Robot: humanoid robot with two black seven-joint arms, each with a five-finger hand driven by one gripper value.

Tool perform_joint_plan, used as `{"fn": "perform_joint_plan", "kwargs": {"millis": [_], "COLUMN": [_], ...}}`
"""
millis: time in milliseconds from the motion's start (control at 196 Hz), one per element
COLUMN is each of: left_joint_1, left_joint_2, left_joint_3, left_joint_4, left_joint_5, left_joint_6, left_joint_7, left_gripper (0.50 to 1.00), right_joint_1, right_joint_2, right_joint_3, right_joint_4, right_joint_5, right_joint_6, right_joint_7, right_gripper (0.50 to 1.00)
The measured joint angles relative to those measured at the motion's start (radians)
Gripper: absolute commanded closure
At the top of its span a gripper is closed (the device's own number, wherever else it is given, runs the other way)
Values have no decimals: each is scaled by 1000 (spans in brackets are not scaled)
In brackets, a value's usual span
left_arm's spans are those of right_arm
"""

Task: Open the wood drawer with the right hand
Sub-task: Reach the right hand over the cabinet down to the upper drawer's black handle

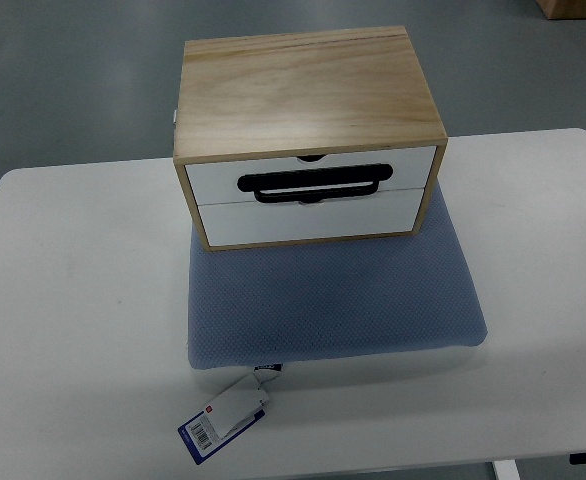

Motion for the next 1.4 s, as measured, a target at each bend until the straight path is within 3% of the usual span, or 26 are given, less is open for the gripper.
{"fn": "perform_joint_plan", "kwargs": {"millis": [199, 726, 967, 1402], "left_joint_1": [0, 1, 1, 0], "left_joint_2": [0, 0, 0, 0], "left_joint_3": [0, 0, 0, 0], "left_joint_4": [0, 0, 0, 0], "left_joint_5": [0, 0, 0, 0], "left_joint_6": [0, 0, 0, 0], "left_joint_7": [0, 0, 0, 0], "left_gripper": [500, 500, 500, 500], "right_joint_1": [247, 686, 760, 773], "right_joint_2": [9, 226, 338, 521], "right_joint_3": [-269, -793, -884, -959], "right_joint_4": [104, 153, 181, 185], "right_joint_5": [-4, -4, -3, -4], "right_joint_6": [7, 14, 13, 10], "right_joint_7": [-2, -2, -1, -10], "right_gripper": [570, 570, 570, 570]}}
